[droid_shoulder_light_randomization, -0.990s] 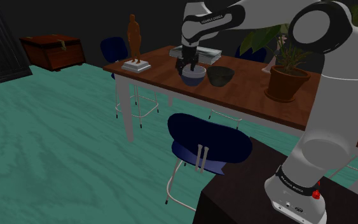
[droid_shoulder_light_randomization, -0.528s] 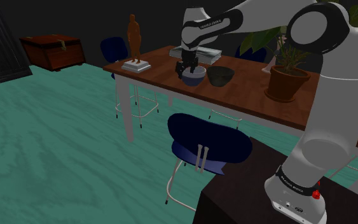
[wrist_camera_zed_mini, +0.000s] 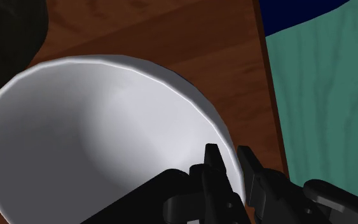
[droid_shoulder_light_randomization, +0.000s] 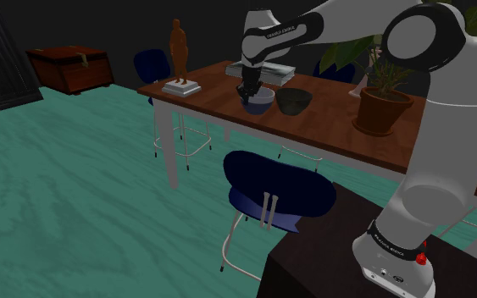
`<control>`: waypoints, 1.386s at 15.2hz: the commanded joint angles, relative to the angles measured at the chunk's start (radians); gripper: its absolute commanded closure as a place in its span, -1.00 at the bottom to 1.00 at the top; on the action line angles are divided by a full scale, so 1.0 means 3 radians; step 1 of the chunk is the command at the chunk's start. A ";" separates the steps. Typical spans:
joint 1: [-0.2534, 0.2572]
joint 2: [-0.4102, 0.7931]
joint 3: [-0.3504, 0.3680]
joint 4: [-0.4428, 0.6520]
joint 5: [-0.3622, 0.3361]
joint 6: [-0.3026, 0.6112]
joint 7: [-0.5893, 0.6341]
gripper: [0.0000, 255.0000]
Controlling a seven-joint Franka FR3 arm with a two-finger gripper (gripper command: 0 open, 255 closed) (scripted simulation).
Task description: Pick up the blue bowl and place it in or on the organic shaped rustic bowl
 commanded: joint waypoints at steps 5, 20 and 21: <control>0.0000 0.0001 0.0000 -0.0002 0.0000 0.0001 0.0001 1.00; 0.0002 -0.0061 0.0002 0.0542 0.0015 -0.0602 -0.0045 1.00; 0.0002 -0.0059 0.0002 0.0588 0.0016 -0.0648 -0.0048 1.00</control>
